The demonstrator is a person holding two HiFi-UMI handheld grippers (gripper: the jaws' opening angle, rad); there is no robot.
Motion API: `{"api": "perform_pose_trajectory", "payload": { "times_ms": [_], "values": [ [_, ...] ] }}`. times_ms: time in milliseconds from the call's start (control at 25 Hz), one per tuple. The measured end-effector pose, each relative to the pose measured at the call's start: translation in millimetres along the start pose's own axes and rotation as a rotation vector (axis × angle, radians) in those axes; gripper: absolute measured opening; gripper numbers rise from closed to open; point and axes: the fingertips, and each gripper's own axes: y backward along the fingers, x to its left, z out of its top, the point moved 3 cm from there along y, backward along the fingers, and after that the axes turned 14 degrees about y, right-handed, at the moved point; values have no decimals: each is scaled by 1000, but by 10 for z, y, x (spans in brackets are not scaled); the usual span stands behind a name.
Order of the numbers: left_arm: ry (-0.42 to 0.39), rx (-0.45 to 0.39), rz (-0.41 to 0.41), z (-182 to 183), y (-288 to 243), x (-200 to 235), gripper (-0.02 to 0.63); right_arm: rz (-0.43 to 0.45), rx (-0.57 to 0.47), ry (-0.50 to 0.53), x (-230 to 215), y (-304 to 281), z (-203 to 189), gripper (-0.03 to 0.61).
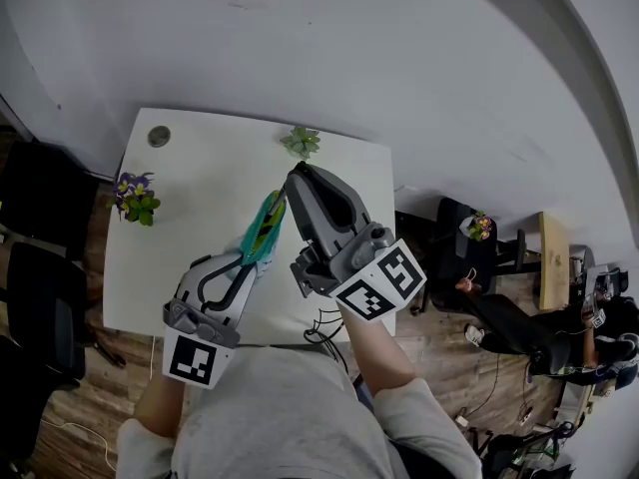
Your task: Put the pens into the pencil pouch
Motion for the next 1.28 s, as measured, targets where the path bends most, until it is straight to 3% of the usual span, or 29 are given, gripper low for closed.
{"api": "perform_pose_trajectory", "payload": {
  "times_ms": [320,720,880,1280],
  "values": [
    [-17,-18,18,112,4,15,60,72,75,-9,117,63,-218,60],
    [-16,-28,36,127,49,10,60,133,138,72,277,88,-335,61],
    [-21,-28,41,129,98,18,60,98,145,93,287,101,-322,61],
    [2,-33,79,155,261,324,60,-91,230,256,374,114,-455,44]
  ]
}}
